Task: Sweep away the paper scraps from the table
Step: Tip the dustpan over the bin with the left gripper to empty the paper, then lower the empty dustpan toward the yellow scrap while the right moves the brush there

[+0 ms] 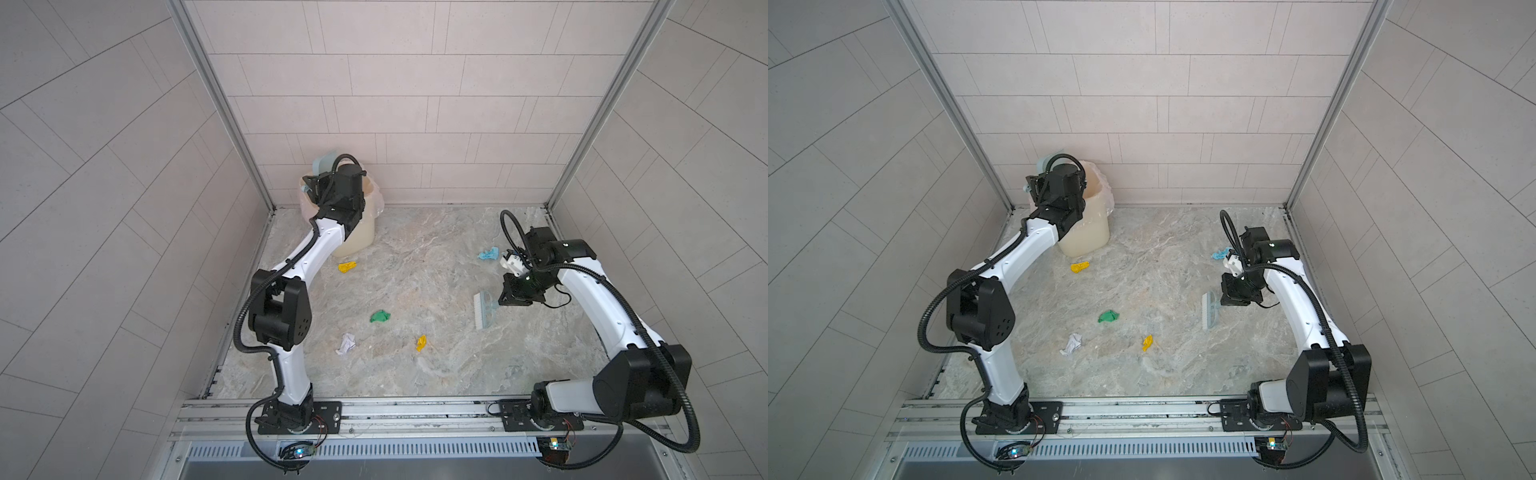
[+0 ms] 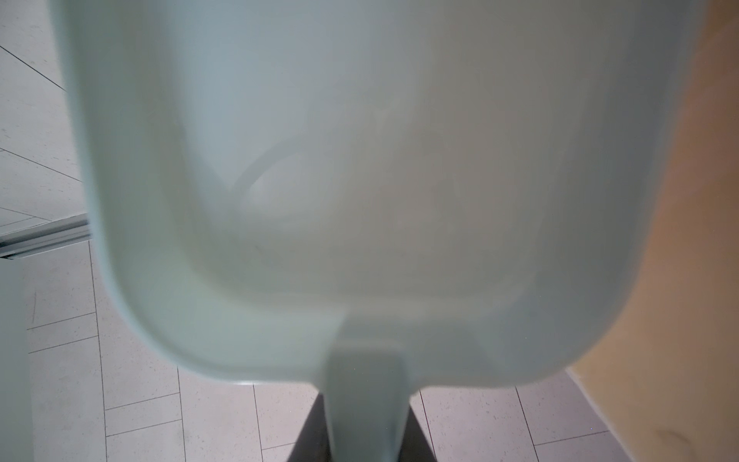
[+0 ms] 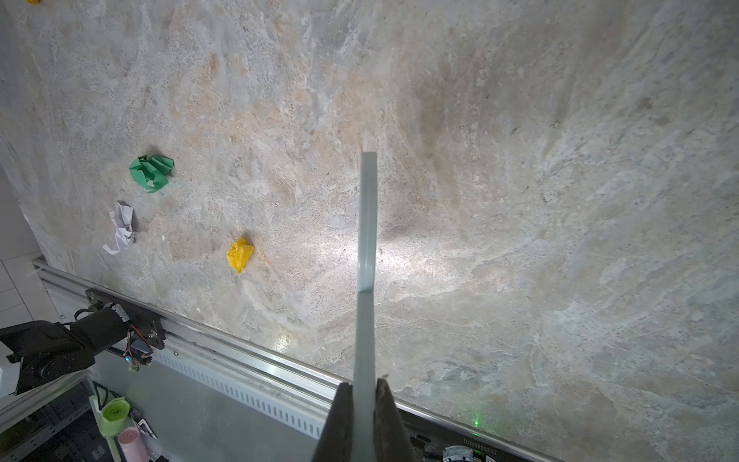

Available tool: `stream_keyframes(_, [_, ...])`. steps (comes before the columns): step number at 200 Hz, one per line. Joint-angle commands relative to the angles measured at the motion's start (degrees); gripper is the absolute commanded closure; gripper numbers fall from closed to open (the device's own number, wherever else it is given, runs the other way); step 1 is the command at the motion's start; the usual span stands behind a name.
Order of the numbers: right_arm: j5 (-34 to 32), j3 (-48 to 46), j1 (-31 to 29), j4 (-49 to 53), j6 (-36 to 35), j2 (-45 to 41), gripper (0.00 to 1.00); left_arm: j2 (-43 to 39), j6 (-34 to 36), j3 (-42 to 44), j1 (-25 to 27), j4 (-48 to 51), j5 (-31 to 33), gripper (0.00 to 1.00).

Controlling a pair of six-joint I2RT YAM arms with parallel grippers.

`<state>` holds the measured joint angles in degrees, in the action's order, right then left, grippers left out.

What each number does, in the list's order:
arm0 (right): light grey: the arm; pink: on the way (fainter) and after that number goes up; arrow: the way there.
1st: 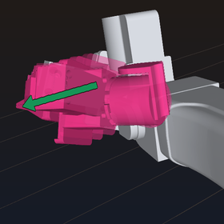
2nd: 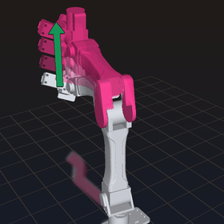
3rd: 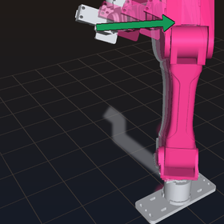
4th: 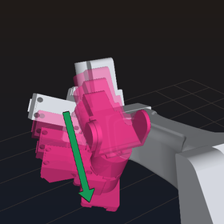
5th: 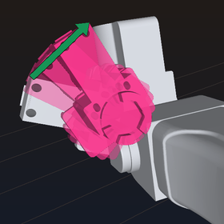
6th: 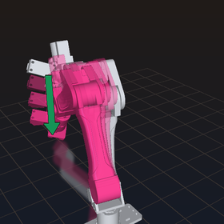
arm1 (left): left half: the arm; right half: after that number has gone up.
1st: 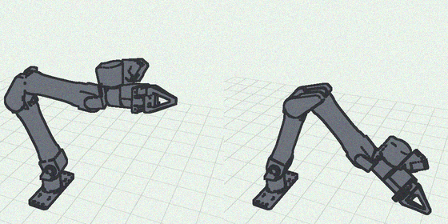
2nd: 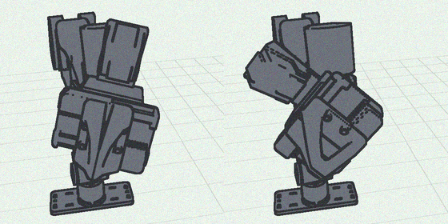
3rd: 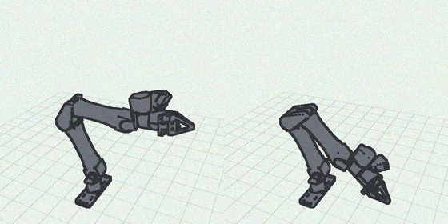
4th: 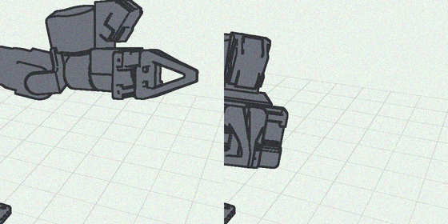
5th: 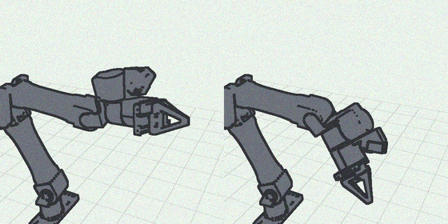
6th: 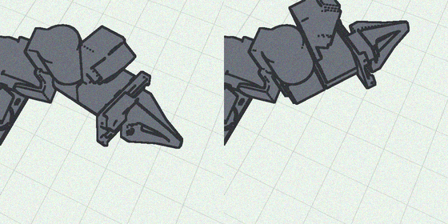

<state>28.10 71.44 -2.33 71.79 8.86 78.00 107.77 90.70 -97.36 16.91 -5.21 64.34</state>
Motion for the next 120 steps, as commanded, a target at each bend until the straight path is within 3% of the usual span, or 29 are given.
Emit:
stream_keyframes(1, [-0.1,1.2,-0.6,0.8,0.2,-1.2,1.00,-3.1,-4.8,-1.7,0.0,5.3,-0.5,1.00])
stream_keyframes(37, [0.4,1.3,-2.3,0.2,0.8,-1.0,1.00,-5.1,-25.1,-8.9,0.8,28.0,-4.1,1.00])
stream_keyframes(71, [1.3,1.6,-5.1,-0.6,1.7,-1.0,1.00,-8.3,-45.1,-14.1,2.7,48.0,-13.9,1.00])
stream_keyframes(120, [5.2,1.4,-12.3,-3.8,3.8,-0.7,1.00,-13.4,-59.7,-11.5,7.8,59.9,-25.2,1.00])
